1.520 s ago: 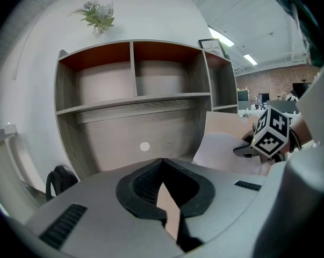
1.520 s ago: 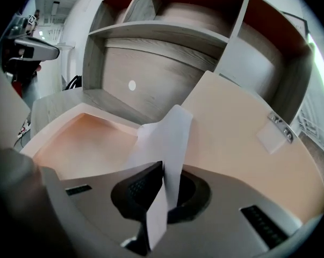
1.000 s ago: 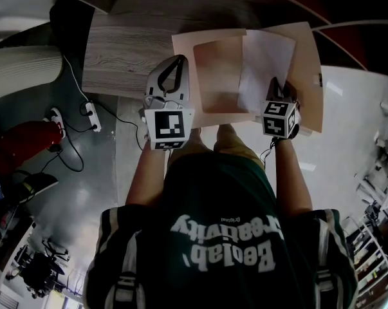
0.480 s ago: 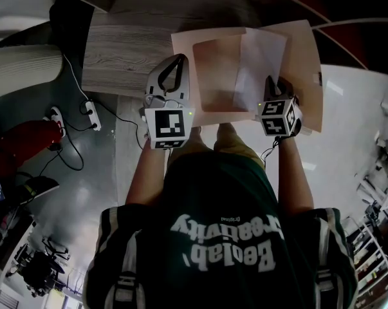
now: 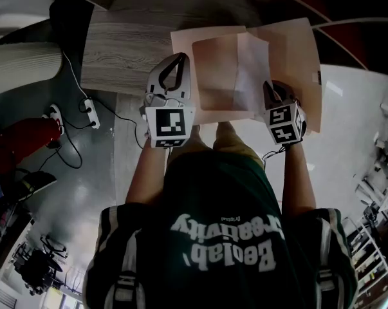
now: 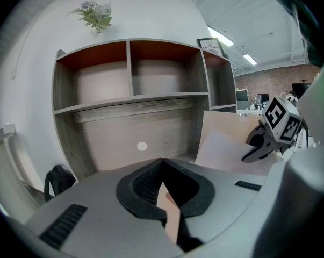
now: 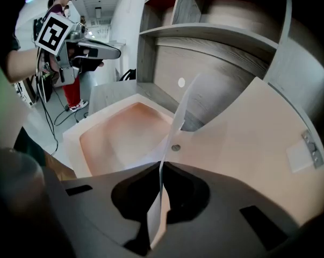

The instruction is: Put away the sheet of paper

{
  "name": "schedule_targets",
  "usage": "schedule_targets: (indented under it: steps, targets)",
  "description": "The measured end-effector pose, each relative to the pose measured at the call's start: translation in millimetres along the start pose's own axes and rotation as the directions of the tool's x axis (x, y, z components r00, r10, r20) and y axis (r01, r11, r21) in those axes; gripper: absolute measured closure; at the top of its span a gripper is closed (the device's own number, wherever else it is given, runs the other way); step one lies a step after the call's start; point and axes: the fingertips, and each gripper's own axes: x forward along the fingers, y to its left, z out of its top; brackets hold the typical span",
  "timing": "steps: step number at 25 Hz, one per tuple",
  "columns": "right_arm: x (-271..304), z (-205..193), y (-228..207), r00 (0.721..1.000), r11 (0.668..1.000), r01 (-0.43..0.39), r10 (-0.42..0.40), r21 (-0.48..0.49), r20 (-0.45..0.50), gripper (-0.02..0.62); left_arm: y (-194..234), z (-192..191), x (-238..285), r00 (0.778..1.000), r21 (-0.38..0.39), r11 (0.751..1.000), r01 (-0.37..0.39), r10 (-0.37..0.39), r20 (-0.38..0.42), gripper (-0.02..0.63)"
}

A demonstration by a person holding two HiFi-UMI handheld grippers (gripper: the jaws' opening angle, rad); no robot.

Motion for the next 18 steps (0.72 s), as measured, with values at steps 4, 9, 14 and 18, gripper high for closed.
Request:
schedule_targets:
  steps: [4, 9, 14, 18]
  targets:
    - [2.0, 1.2, -8.7, 1.000, 0.999, 0.021, -0.022, 0.035, 0.015, 0.560, -1.2, 0.3, -0.4, 1.000, 0.000, 1.000, -0.006, 0.006, -0.004, 0.588]
    - [2.9, 8.1, -24.9, 0.992, 0.991, 0.119, -0.121, 0.058, 0.027, 0.558, -1.1, 1.1, -2.8, 1.000, 0.005, 1.000, -0.015, 0.015, -0.009, 0.588]
    - [-1.5, 11.8, -34.4, 0.983, 0.982, 0.179, -0.181, 0.056, 0.027, 0.499, 0.2, 2.0, -5.9, 1.000, 0.006, 1.000, -0.025, 0.025, -0.010, 0.588]
    - [-15.3, 23.3, -42.8, 0.965, 0.965, 0.253, -0.257, 0.073, 0.051, 0.426, 0.0, 5.0, -6.7, 1.000, 0.007, 1.000, -0.027, 0.027, -0.006, 0.588]
